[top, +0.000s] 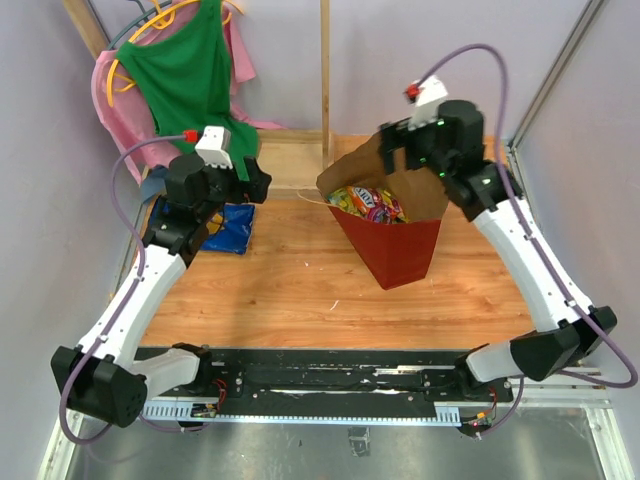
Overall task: Take the snacks out of the paper bag
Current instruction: Adjust the paper bag at the center of the board.
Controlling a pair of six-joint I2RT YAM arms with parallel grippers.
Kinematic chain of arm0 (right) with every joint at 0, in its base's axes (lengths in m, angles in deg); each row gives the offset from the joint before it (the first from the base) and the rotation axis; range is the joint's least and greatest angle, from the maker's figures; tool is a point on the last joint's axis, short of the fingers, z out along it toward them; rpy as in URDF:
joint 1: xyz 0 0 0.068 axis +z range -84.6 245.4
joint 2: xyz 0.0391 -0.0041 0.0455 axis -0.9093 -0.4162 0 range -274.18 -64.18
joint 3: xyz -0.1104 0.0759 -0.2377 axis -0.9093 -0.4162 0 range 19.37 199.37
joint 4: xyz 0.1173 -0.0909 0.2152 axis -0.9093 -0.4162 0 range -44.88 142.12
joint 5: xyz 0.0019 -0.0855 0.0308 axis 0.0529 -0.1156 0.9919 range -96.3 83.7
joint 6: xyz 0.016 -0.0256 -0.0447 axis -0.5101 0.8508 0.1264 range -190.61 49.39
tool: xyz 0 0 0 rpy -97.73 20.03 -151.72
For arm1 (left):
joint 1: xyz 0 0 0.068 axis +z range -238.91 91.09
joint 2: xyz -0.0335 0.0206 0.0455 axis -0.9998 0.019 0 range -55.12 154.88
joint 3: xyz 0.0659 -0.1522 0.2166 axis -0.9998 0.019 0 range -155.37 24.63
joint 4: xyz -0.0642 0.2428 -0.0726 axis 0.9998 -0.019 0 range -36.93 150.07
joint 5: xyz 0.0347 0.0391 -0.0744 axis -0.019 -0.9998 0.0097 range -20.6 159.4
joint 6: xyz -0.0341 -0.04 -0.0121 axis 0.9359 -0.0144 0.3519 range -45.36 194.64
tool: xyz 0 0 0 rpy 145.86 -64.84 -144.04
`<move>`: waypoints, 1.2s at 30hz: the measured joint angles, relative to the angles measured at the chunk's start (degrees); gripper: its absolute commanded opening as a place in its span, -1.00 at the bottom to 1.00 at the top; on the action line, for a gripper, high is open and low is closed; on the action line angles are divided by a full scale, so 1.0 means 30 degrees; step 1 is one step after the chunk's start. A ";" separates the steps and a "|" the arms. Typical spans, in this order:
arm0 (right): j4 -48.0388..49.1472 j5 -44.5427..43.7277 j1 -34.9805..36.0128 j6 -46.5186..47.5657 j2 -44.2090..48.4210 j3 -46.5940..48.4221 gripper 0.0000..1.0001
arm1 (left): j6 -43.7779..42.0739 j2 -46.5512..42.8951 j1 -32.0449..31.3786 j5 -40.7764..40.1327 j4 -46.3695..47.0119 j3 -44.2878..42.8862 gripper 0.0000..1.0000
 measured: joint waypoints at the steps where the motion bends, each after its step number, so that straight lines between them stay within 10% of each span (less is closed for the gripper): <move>1: 0.0058 0.0000 -0.1042 -0.0255 0.0153 -0.0168 0.93 | 0.0000 -0.0182 0.0000 0.0080 0.0015 0.0051 0.99; 7: 0.0503 0.0707 -0.6623 -0.2047 0.0568 -0.1530 0.94 | 0.0000 -0.0794 0.0000 0.0699 0.0350 0.0277 0.99; 14: 0.0911 0.1326 -0.7796 -0.2980 0.0590 -0.2594 0.86 | -0.0066 -0.0772 0.0000 0.0954 0.0503 0.0335 0.99; 19: 0.1654 0.1515 -0.8320 -0.3628 0.0160 -0.3067 0.47 | -0.0248 -0.0758 0.0000 0.0874 0.0444 0.0517 0.99; 25: 0.1960 0.2186 -0.8655 -0.4430 -0.0532 -0.3847 -0.91 | -0.0576 -0.0743 0.0000 0.0401 0.0291 0.0517 0.99; 36: 0.2426 0.3461 -0.8670 -0.5056 -0.2186 -0.1953 -0.99 | -0.0590 0.0226 0.0000 -0.0029 0.0335 0.0525 0.99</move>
